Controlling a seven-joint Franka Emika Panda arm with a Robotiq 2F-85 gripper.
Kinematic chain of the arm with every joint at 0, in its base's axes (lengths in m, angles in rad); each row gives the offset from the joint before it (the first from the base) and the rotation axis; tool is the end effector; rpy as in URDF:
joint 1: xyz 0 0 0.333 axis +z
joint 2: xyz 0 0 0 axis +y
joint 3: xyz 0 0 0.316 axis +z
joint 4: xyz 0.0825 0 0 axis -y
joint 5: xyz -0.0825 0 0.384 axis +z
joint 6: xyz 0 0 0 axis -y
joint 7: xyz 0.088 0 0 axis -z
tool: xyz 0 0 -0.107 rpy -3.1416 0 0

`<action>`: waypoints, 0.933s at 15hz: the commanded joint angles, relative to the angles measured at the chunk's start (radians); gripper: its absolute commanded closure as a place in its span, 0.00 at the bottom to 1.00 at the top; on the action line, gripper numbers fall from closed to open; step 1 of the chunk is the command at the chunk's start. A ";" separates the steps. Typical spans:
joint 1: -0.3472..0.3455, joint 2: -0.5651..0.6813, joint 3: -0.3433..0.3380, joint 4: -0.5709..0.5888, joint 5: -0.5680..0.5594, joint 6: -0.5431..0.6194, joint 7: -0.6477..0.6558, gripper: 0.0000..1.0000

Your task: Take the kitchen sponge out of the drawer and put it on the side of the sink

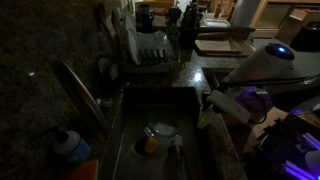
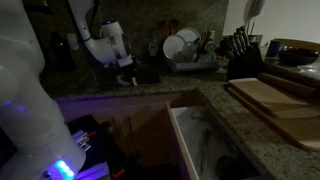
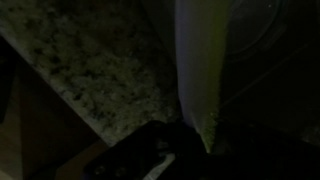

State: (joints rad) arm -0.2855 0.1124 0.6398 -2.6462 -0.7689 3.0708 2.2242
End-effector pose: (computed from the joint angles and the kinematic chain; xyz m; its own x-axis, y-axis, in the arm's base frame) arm 0.3874 0.2080 0.2427 0.4271 -0.9040 0.0187 -0.8455 -0.4066 -0.3461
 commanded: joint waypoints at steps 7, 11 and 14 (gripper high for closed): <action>0.252 -0.354 -0.079 0.002 0.568 -0.654 -0.392 0.97; 0.309 -0.293 -0.193 -0.011 0.443 -0.411 -0.421 0.97; 0.219 -0.193 -0.167 -0.008 0.252 -0.191 -0.336 0.97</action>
State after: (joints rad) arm -0.0040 -0.1913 0.4674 -2.6540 -0.3895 2.7004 1.8487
